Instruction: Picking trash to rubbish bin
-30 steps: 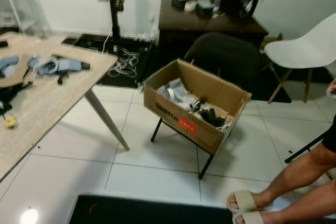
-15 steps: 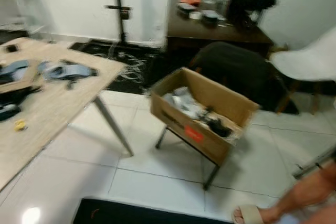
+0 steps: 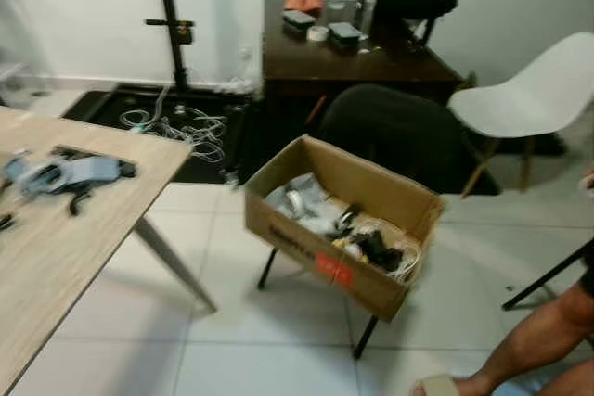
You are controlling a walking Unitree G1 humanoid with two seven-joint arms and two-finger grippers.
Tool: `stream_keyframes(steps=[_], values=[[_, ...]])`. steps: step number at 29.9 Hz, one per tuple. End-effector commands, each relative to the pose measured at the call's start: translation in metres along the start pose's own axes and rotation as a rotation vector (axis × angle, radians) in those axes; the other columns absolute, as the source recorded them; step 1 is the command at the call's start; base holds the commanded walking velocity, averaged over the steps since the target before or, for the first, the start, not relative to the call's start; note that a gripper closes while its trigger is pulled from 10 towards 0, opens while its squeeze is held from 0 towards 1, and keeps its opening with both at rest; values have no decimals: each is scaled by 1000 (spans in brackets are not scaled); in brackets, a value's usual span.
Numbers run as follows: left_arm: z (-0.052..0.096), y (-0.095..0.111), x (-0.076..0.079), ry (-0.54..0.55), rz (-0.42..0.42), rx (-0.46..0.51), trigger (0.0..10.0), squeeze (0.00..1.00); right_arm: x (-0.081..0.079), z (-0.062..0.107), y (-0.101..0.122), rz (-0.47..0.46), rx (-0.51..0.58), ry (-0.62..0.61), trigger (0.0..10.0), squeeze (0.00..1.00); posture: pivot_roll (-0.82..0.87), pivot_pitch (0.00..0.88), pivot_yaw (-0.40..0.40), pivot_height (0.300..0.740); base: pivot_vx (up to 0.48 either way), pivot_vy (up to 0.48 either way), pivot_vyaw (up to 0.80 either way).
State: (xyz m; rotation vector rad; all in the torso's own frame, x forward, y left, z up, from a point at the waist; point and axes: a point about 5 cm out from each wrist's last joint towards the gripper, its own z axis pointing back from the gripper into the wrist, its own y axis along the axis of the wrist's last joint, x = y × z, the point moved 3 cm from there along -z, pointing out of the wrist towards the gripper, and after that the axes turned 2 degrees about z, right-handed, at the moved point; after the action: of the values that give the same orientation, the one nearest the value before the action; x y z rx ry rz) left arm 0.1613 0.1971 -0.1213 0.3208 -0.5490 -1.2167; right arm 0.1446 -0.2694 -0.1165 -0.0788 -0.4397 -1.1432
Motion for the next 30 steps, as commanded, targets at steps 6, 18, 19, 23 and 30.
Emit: stream_keyframes(steps=[6,18,19,23,30], values=[[4,-21,-5,15,1,-75,10000,0,12,0,1,-62,11,-48,10000,0,-94,188,2,740,329,0,-106],[4,-20,-3,5,-6,-72,10000,0,125,26,63,-131,197,-448,10000,0,-106,183,1,740,328,0,0],[3,-19,-3,3,-7,-71,10000,0,142,34,74,-132,226,-506,10000,0,-107,182,2,740,322,0,0],[3,-18,-2,0,-8,-69,10000,0,168,49,92,-128,284,-598,10000,0,-107,181,3,740,323,0,0],[3,-17,-1,7,17,-56,10000,0,207,131,213,-287,905,-585,10000,0,-118,186,5,740,218,0,0]])
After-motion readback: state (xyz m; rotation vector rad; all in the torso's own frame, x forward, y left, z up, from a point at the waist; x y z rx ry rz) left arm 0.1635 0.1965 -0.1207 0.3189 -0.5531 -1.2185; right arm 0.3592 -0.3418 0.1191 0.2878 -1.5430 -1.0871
